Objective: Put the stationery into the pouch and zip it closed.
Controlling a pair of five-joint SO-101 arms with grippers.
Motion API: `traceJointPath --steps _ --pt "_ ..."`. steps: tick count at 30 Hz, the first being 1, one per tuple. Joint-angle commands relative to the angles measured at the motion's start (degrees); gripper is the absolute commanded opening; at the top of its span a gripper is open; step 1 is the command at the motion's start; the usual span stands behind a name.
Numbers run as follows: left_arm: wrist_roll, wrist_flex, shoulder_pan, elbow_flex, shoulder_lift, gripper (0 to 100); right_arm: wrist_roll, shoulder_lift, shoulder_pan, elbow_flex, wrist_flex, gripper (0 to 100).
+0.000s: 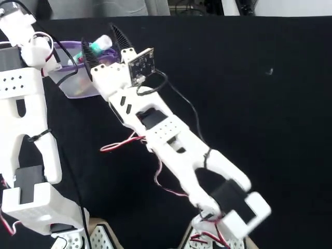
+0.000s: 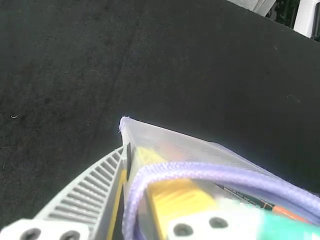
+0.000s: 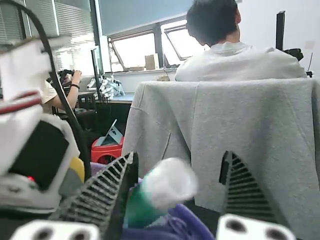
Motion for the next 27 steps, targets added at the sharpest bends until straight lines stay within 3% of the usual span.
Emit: traceJointPath --steps 1,8,15,20,27 --pt "0.5 0.0 -0.5 0.7 3.5 3 -0.3 -11.2 -0.4 0.4 8.0 25.8" --pt "4.6 7.4 -1.2 -8.3 4.1 3 -0.1 -19.4 -0.6 0.1 18.5 25.8" --pt "4.5 7.1 -1.5 -5.7 4.2 3 10.7 -20.7 1.1 -0.7 24.4 25.8" --pt "4.5 7.1 -1.5 -5.6 4.2 3 17.4 -22.9 3.3 -3.2 38.2 25.8" --pt "4.4 7.1 -1.5 -5.6 4.2 3 18.6 -23.7 8.5 0.4 49.8 25.8"
